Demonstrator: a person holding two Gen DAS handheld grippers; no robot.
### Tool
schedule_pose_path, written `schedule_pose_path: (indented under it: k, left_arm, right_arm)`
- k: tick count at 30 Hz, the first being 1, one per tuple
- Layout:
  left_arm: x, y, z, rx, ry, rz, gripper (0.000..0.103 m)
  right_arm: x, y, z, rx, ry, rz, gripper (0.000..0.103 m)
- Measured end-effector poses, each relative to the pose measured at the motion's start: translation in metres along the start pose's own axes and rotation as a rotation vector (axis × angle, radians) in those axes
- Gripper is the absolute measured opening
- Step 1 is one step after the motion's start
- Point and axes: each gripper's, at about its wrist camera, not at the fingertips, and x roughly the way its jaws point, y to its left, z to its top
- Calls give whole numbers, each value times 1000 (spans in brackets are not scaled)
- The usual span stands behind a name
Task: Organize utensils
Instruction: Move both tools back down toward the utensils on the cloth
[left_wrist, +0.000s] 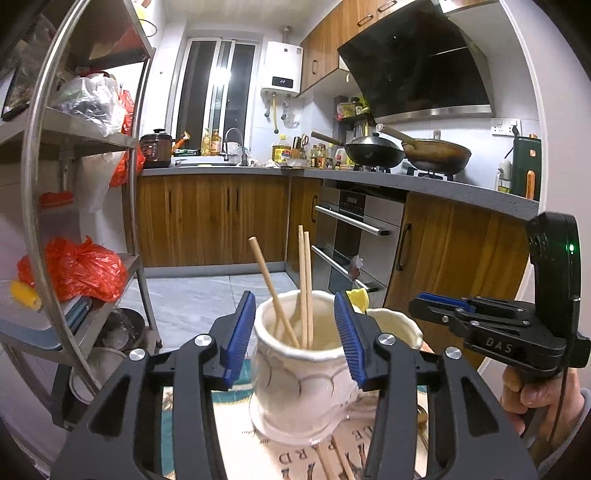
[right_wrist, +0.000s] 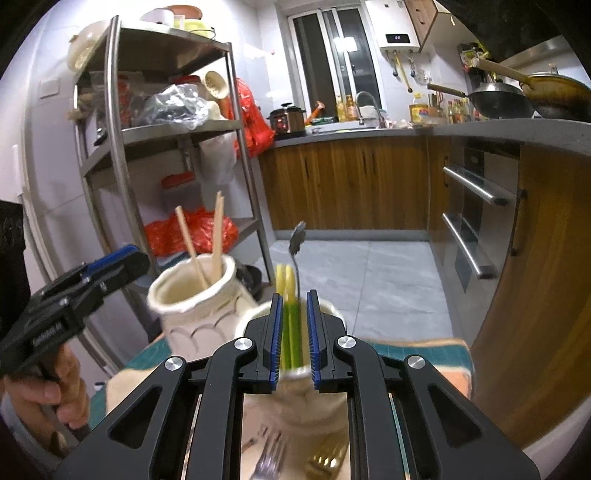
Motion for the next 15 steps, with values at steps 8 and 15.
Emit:
schedule_pose_path:
  k: [8,15]
  left_arm:
    - [-30,3,-37,-10,91,1,45]
    - [-8,-9,-90,4,347,-57,45]
  right_arm:
    - [-20,0,-36,18,82,-29,14]
    - [-3,-5,-83,54,285,-29,14]
